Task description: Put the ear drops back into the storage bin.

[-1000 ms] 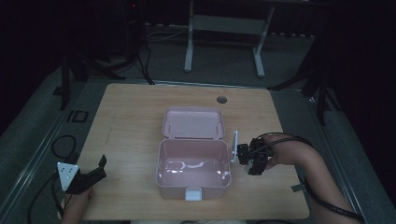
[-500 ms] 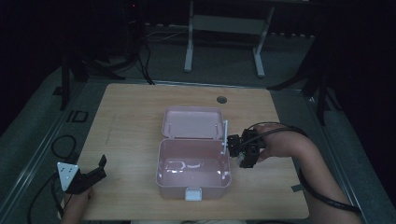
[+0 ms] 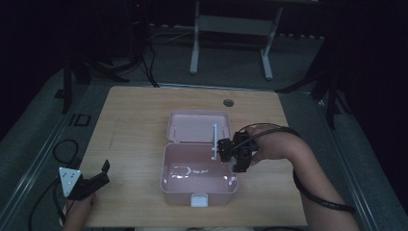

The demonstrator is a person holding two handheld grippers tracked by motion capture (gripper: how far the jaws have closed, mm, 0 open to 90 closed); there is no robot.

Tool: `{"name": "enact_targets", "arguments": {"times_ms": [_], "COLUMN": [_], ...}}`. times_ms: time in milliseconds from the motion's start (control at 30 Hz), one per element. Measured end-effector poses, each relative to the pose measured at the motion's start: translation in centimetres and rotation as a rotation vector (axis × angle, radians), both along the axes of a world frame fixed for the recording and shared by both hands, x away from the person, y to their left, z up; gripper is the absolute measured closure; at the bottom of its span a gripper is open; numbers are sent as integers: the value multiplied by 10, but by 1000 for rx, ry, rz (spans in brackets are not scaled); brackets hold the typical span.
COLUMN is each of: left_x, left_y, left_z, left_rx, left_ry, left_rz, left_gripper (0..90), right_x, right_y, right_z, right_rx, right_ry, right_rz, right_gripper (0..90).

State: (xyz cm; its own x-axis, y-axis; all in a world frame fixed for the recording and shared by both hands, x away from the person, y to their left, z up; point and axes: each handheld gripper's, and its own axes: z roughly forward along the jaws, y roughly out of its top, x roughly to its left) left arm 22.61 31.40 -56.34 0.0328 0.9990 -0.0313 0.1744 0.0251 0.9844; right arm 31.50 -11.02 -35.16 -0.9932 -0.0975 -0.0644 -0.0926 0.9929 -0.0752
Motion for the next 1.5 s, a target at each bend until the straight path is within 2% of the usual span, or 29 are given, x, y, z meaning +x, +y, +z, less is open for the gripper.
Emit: {"name": "enact_targets", "arguments": {"times_ms": [100, 333, 567, 600, 667, 733, 800, 867, 933, 967, 1133, 1500], "left_x": [0, 0, 0, 0, 0, 0, 0, 0, 0, 0, 0, 0], "left_y": [0, 0, 0, 0, 0, 0, 0, 0, 0, 0, 0, 0], "left_z": [0, 0, 0, 0, 0, 0, 0, 0, 0, 0, 0, 0], "left_rx": [-1, -1, -1, -1, -1, -1, -1, 0, -1, -1, -1, 1], "left_ry": [0, 0, 1, 1, 1, 0, 1, 1, 2, 2, 2, 3], "left_rz": [0, -2, -3, -3, -2, -2, -2, -2, -2, -2, -3, -5], "left_gripper": [23, 23, 24, 24, 24, 24, 24, 24, 23, 23, 24, 23], "right_x": [-1, -1, 2, 3, 3, 4, 4, 6, 6, 8, 9, 12], "right_y": [10, 20, 25, 25, 25, 26, 27, 30, 31, 33, 33, 39], "right_z": [-4, -14, -37, -45, -48, -59, -64, -77, -80, -87, -101, -122], "right_rx": [-3, -4, -33, -44, -44, -44, -47, -72, -76, -86, -87, -100], "right_ry": [10, 25, 47, 50, 50, 59, 59, 70, 70, 80, 87, 101], "right_rz": [21, 41, 47, 47, 52, 59, 67, 70, 72, 76, 107, 114], "right_gripper": [595, 595, 595, 595, 595, 595, 595, 595, 595, 595, 595, 594]}}
